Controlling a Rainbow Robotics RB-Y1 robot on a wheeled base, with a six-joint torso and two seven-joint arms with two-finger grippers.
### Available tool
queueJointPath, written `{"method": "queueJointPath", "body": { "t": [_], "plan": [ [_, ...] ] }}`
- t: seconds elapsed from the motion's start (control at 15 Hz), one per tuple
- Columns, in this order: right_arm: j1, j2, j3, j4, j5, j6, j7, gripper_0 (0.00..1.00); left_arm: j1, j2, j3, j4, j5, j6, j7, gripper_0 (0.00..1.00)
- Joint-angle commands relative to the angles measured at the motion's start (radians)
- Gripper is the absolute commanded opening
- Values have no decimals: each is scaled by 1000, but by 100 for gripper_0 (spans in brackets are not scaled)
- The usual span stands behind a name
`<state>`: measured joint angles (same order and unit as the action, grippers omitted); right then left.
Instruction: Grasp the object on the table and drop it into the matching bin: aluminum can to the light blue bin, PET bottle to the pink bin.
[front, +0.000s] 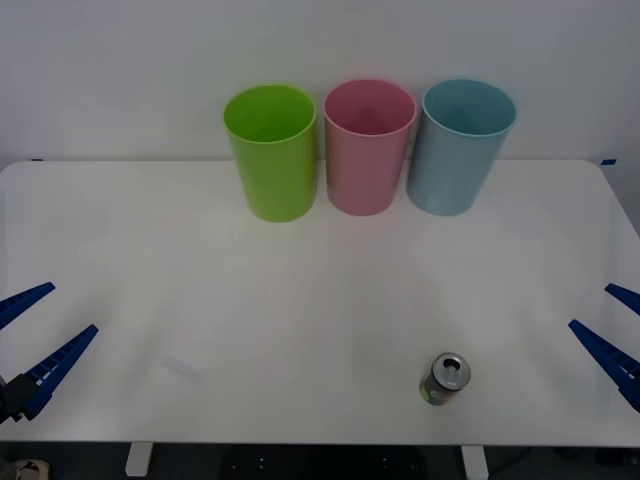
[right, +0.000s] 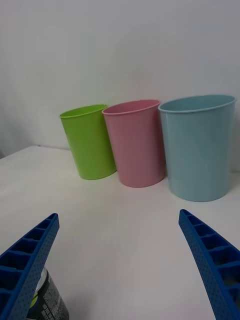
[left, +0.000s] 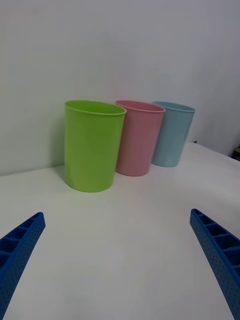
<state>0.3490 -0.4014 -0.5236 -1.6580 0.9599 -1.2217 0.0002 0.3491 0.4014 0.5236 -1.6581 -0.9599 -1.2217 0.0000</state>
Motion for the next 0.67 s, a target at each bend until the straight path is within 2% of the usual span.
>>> {"method": "queueJointPath", "body": {
  "t": [0.07, 0.2, 0.67],
  "plan": [
    [0, 0, 0, 0, 0, 0, 0, 82, 0, 0, 0, 0, 0, 0, 0, 100],
    [16, 23, -4, 9, -1, -4, 0, 81, 0, 0, 0, 0, 0, 0, 0, 100],
    [80, -45, 31, -3, -56, -18, 27, 82, 0, 0, 0, 0, 0, 0, 0, 100]
  ]
}}
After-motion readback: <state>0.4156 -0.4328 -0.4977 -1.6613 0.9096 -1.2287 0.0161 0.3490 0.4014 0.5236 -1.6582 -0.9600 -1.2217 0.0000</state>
